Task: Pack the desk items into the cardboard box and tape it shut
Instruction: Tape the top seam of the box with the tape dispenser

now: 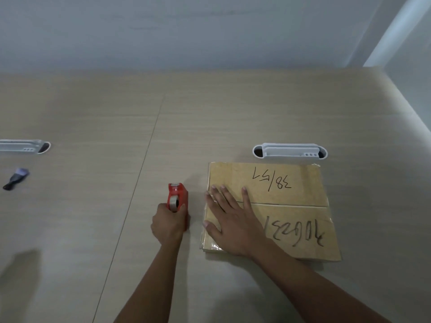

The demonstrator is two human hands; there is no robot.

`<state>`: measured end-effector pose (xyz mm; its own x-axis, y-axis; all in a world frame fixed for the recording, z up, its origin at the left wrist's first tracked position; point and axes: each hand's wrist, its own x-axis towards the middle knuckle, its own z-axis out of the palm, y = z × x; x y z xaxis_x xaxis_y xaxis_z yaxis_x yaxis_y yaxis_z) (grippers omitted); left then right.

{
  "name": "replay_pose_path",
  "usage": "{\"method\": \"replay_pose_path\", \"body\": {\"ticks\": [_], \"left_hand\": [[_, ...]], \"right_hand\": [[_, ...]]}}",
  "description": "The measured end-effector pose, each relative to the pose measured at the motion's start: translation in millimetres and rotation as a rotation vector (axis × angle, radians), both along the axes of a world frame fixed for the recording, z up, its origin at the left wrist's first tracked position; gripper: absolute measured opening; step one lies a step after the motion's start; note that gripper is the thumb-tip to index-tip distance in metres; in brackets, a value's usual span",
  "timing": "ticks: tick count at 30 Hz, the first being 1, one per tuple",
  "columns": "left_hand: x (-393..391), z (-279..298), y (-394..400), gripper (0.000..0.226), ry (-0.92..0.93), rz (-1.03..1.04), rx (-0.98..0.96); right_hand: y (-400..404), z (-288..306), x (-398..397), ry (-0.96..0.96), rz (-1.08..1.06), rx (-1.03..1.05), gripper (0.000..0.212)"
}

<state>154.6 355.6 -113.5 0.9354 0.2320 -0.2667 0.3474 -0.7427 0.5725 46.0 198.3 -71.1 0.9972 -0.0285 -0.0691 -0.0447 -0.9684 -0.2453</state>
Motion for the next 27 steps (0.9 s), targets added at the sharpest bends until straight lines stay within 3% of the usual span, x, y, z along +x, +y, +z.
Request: {"method": "replay_pose_path", "body": {"ticks": [4, 7, 9, 11, 12, 15, 17, 21, 27], "left_hand": [[-5.8, -7.2, -3.7, 0.042, -0.018, 0.049, -0.029], [-6.1, -6.6, -6.2, 0.061, 0.007, 0.04, -0.013], [-10.6, 4.5, -10.3, 0.071, -0.135, 0.032, -0.019], [-18.5, 26.9, -20.1, 0.047, -0.293, -0.053, -0.157], [-22.5, 38.1, -26.5, 0.036, -0.276, -0.113, -0.262], [-30.9, 61.6, -41.7, 0.037, -0.017, -0.167, -0.567], [-31.7, 64.3, -45.7, 0.032, 0.072, -0.142, -0.642], [-29.9, 60.2, -44.9, 0.023, 0.092, -0.161, -0.69], [-21.8, 55.5, -48.5, 0.023, 0.163, -0.119, -0.731]], "right_hand": [[-0.8, -0.5, 0.7, -0.002, 0.005, 0.0, 0.072], [-2.0, 0.8, -0.3, 0.008, 0.012, 0.002, 0.073], [-3.6, 3.1, -0.9, 0.011, 0.021, 0.034, 0.075], [-7.1, 7.5, -2.2, -0.012, 0.013, 0.132, 0.077], [-9.8, 10.1, -3.9, -0.037, -0.004, 0.214, 0.077], [-23.3, 16.5, -18.0, -0.134, -0.139, 0.462, 0.072], [-39.3, 21.2, -32.9, -0.205, -0.25, 0.528, 0.069], [-87.3, 14.5, -63.3, -0.24, -0.449, 0.463, 0.065], [-143.1, -9.2, -87.7, -0.063, -0.625, 0.153, 0.062]]}}
